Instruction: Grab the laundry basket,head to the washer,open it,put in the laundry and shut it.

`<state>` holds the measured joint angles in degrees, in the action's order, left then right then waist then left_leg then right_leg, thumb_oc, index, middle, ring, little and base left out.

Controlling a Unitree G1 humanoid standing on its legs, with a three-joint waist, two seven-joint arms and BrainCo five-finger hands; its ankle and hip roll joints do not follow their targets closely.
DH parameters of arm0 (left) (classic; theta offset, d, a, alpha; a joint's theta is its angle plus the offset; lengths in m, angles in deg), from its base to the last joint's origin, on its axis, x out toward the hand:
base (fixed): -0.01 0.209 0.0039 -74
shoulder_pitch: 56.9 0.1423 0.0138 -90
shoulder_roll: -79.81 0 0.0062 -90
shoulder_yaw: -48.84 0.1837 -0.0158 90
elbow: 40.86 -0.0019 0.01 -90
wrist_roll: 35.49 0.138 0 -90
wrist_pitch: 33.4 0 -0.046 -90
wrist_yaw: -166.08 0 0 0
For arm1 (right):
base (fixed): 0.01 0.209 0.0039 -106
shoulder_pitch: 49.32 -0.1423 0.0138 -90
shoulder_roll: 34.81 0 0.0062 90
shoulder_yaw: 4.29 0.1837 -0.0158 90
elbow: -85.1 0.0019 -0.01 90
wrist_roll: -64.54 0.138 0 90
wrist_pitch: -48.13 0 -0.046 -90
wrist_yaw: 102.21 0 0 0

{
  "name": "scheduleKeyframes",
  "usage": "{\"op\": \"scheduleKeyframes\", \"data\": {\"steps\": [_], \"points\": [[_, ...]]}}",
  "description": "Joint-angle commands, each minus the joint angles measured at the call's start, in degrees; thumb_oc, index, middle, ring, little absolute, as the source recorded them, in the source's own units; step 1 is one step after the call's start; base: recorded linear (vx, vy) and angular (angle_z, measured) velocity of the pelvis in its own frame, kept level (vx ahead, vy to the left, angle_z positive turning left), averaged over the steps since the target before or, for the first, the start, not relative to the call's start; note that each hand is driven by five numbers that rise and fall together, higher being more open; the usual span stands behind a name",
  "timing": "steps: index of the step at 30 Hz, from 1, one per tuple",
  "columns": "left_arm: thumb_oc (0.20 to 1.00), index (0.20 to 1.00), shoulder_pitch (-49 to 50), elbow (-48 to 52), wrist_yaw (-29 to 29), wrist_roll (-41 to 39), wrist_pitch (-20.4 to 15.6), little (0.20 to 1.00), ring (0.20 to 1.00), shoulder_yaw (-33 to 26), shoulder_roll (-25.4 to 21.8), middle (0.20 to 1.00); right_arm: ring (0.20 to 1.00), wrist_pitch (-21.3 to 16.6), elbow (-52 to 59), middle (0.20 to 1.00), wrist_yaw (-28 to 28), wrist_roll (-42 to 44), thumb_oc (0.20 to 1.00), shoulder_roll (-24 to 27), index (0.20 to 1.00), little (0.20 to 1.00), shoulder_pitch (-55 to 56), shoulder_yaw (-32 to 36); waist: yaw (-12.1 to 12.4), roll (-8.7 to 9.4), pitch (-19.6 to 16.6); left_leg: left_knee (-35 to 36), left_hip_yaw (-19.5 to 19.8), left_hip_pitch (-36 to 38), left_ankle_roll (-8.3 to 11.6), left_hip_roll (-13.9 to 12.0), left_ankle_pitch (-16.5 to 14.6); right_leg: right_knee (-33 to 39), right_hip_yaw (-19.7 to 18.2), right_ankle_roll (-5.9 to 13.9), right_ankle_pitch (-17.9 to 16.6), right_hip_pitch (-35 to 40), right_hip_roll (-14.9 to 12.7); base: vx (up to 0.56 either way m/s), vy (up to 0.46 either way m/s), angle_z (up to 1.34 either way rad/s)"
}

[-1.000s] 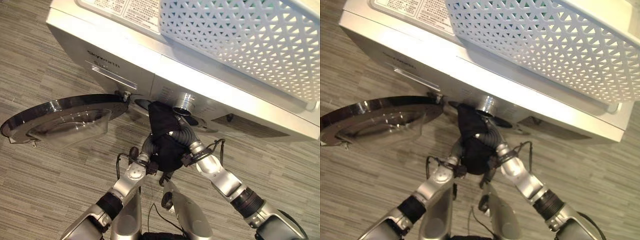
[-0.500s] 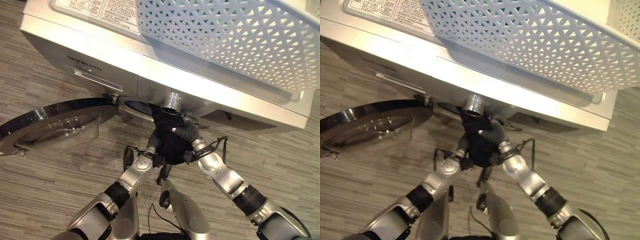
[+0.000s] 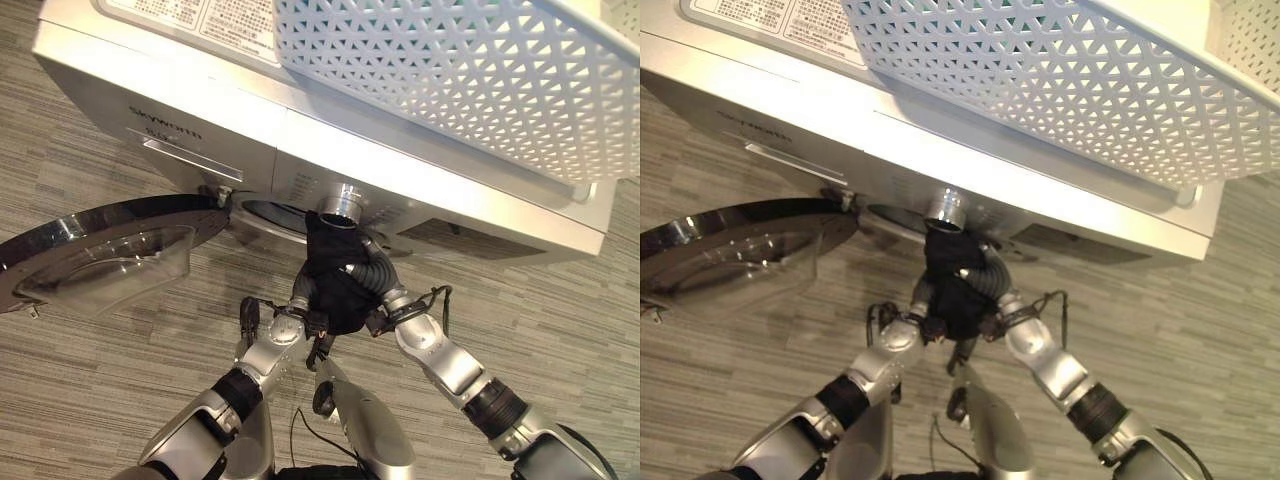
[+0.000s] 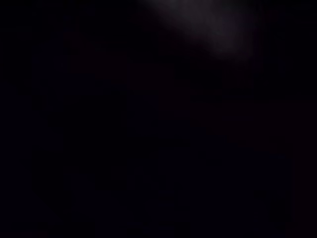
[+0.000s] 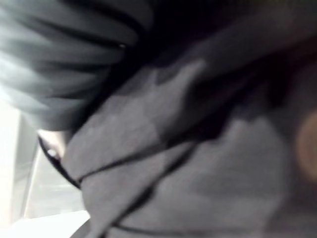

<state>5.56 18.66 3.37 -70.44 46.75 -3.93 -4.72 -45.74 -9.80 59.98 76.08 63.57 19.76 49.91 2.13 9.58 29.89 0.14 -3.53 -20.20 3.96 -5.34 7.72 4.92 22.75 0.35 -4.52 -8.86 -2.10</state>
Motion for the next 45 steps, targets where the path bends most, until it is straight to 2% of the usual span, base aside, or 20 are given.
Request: {"op": "scheduleKeyframes", "data": {"steps": [1, 10, 16, 19, 22, 27, 29, 30, 36, 45], "points": [[0.200, 0.200, -1.21, 0.33, -0.87, 0.38, -4.36, 0.200, 0.200, 0.47, 6.30, 0.200, 1.000, -1.97, 2.47, 1.000, 2.00, 0.94, 1.000, 2.27, 1.000, 1.000, -0.04, -0.45, 0.99, 0.30, -0.12, -0.41, -6.92, -0.32, 3.92, -8.86, 1.50, -4.78, 0.95, 3.28, 4.31, -2.76, -2.46, 0.01, -0.041, 0.00], [0.200, 0.200, 0.31, -4.29, -0.56, -4.01, -5.14, 0.200, 0.200, -3.11, 8.62, 0.200, 1.000, -0.04, -7.22, 1.000, 3.44, -4.18, 1.000, 3.12, 1.000, 1.000, 5.35, -1.39, 0.68, 1.60, -0.09, 0.24, -7.37, -0.69, 3.88, -8.97, 1.94, -4.72, 1.69, 3.42, 4.05, -3.03, -2.31, 0.00, -0.009, 0.01], [0.200, 0.200, -0.28, -7.08, -0.54, -6.78, -6.59, 0.200, 0.200, -7.97, 8.96, 0.200, 1.000, 0.14, -14.77, 1.000, 4.36, -8.83, 1.000, 4.44, 1.000, 1.000, 12.44, 1.12, -0.51, 3.36, -0.09, 0.75, -7.47, -0.93, 3.74, -9.26, 2.07, -4.77, 1.53, 3.71, 3.90, -3.56, -2.12, -0.01, -0.008, 0.08], [0.200, 0.200, -0.55, -8.34, -0.40, -12.15, -7.82, 0.200, 0.200, -12.44, 9.87, 0.200, 1.000, 1.07, -21.27, 1.000, 3.62, -13.92, 1.000, 4.86, 1.000, 1.000, 15.67, 3.65, -1.11, 4.03, -0.09, 0.95, -7.45, -1.39, 3.65, -9.17, 2.16, -4.79, 1.67, 3.84, 3.70, -4.12, -2.17, 0.00, 0.000, 0.00], [0.200, 0.200, -0.51, -9.29, -0.55, -15.33, -8.50, 0.200, 0.200, -15.44, 10.80, 0.200, 1.000, 2.31, -29.98, 1.000, 2.99, -19.33, 1.000, 3.65, 1.000, 1.000, 16.33, 4.07, -1.16, 4.27, -0.09, 0.84, -7.18, -2.02, 3.60, -8.94, 2.14, -4.89, 1.93, 3.84, 3.74, -4.53, -2.21, 0.00, 0.000, 0.00], [0.200, 0.200, -3.73, -10.90, 0.98, -17.31, -9.65, 0.200, 0.200, -18.47, 11.71, 0.200, 1.000, 3.05, -41.49, 1.000, 1.84, -20.28, 1.000, -0.16, 1.000, 1.000, 14.56, 3.68, -1.35, 4.80, -0.09, 0.37, -6.44, -4.50, 3.60, -8.65, 2.39, -5.34, 2.37, 3.85, 3.64, -6.32, -2.28, 0.00, -0.007, 0.00], [0.200, 0.200, -4.67, -10.93, 1.58, -17.36, -10.00, 0.200, 0.200, -19.06, 11.68, 0.200, 1.000, 2.99, -41.76, 1.000, 1.60, -20.00, 1.000, -0.54, 1.000, 1.000, 14.58, 3.61, -1.58, 5.11, -0.09, 0.23, -6.28, -5.21, 3.63, -8.70, 2.44, -5.43, 2.47, 3.87, 3.62, -6.86, -2.28, -0.01, -0.018, 0.00], [0.200, 0.200, -6.51, -10.96, 2.78, -17.30, -10.69, 0.200, 0.200, -20.42, 11.47, 0.200, 1.000, 2.73, -40.47, 1.000, 0.82, -19.48, 1.000, -0.83, 1.000, 1.000, 14.71, 3.84, -2.15, 5.74, -0.09, 0.08, -6.06, -6.64, 3.66, -8.71, 2.48, -5.62, 2.57, 3.97, 3.46, -8.22, -2.19, 0.00, 0.000, 0.00], [0.200, 0.200, -14.44, -11.80, 6.66, -17.68, -13.70, 0.200, 0.200, -26.71, 9.92, 0.200, 1.000, 1.94, -34.04, 1.000, -0.63, -20.98, 1.000, -0.54, 1.000, 1.000, 13.69, 2.35, -4.07, 6.77, -0.09, -0.38, -5.68, -11.08, 4.04, -8.87, 2.67, -6.00, 2.80, 4.27, 3.13, -12.21, -2.15, -0.01, -0.026, 0.06], [0.200, 0.200, -28.85, -10.85, 11.84, -14.49, -16.61, 0.200, 0.200, -31.16, 5.39, 0.200, 1.000, 0.67, -29.03, 1.000, -2.08, -20.81, 1.000, -0.02, 1.000, 1.000, 13.26, 3.05, -8.78, 7.60, -0.09, -1.36, -4.57, -19.13, 4.49, -9.12, 3.15, -6.59, 3.23, 4.90, 2.36, -19.38, -2.26, 0.00, -0.026, 0.05]]}}
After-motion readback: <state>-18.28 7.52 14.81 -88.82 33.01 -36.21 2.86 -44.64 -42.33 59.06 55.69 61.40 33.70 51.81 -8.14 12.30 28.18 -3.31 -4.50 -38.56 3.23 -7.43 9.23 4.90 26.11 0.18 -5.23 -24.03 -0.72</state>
